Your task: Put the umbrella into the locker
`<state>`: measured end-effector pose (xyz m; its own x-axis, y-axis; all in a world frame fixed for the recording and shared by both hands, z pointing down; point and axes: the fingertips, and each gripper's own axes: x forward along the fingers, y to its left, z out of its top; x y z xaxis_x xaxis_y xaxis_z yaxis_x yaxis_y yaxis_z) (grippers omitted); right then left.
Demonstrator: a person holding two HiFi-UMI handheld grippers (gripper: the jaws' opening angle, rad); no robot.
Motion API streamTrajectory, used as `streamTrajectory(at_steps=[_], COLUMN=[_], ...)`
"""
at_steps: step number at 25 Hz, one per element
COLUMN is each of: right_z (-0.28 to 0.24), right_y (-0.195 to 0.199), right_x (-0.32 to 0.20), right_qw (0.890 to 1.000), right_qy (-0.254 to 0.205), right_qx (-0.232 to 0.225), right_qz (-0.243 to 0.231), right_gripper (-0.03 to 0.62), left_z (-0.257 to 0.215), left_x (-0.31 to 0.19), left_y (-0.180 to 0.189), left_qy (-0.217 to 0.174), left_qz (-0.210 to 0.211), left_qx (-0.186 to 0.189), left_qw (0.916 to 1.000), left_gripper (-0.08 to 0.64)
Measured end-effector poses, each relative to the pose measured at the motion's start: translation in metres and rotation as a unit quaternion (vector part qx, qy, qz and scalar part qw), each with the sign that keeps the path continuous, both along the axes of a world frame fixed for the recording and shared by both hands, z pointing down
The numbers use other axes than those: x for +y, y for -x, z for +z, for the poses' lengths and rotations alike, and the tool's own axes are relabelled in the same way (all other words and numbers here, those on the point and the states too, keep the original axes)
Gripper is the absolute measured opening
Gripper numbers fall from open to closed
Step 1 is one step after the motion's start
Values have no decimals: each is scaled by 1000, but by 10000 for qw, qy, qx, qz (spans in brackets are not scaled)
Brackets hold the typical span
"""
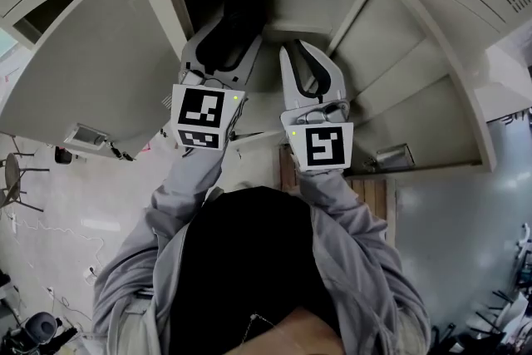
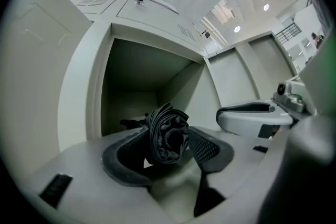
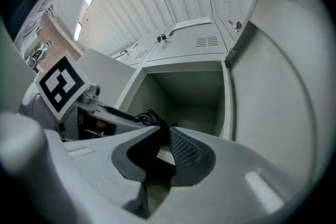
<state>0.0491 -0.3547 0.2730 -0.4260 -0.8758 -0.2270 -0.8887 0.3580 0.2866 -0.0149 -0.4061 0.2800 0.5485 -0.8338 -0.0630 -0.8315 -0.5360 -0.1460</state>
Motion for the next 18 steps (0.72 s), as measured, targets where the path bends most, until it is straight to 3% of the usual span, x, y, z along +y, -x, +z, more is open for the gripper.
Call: streamTrajectory(at_steps=[8, 18], right_z=[-3, -6], right_y=[12, 5], right_x=[2, 18], right_qw=[9998, 10000], right_qy=[54, 26], right_qx=[-118, -31], right_qz=[-163, -66], right_gripper=[43, 43], left_z=[2, 4], left_x=[-2, -32], left_y=[-3, -8], left_qy=[-69, 90], left_qz=[17, -315], left_qx=[-251, -207], left_qw=[9997, 9992], left_gripper=[232, 232])
